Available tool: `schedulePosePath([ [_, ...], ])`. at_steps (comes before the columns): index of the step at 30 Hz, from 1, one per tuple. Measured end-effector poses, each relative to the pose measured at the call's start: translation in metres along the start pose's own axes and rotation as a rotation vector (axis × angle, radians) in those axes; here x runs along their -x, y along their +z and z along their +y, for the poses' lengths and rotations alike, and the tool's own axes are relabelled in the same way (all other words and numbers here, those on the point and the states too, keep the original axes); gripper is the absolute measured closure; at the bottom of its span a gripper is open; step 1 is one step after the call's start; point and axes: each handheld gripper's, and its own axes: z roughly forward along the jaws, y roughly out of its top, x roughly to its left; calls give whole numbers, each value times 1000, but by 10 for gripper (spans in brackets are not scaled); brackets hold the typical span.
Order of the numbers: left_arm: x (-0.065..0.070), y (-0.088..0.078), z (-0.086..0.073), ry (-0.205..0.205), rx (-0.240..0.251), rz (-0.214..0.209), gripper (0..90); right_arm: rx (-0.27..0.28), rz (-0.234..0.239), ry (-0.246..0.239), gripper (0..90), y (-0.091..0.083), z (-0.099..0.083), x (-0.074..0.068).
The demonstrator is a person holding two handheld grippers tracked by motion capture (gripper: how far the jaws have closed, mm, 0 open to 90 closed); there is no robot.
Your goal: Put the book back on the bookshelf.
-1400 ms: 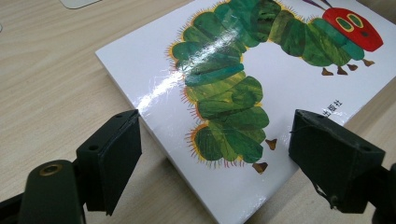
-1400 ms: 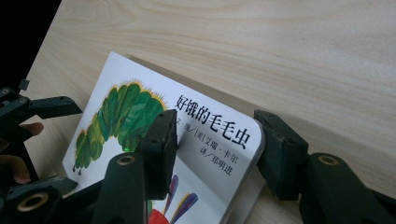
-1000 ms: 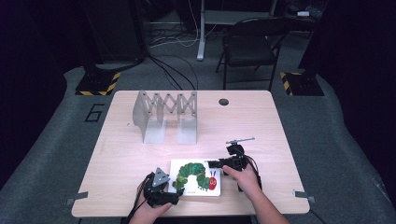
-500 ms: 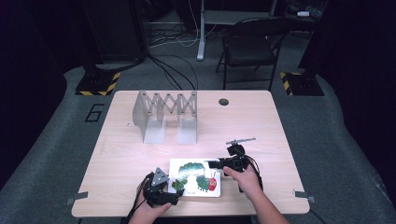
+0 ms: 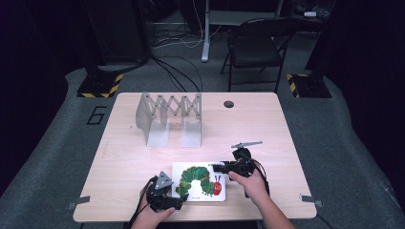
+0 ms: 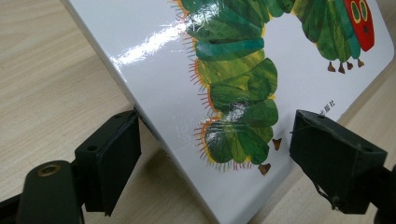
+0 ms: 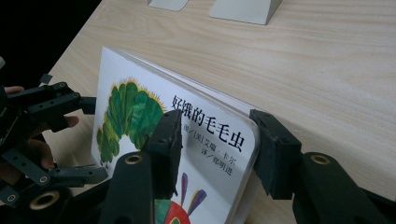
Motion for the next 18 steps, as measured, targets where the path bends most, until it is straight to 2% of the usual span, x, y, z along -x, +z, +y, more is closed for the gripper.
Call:
schedulePosePath([
  [7, 2, 1, 0, 11, -10, -20, 169, 8, -1, -15, 555, -2, 0, -2],
  [18, -2, -4, 2, -9, -9, -25, 230, 9, -10, -23, 592, -3, 1, -4],
])
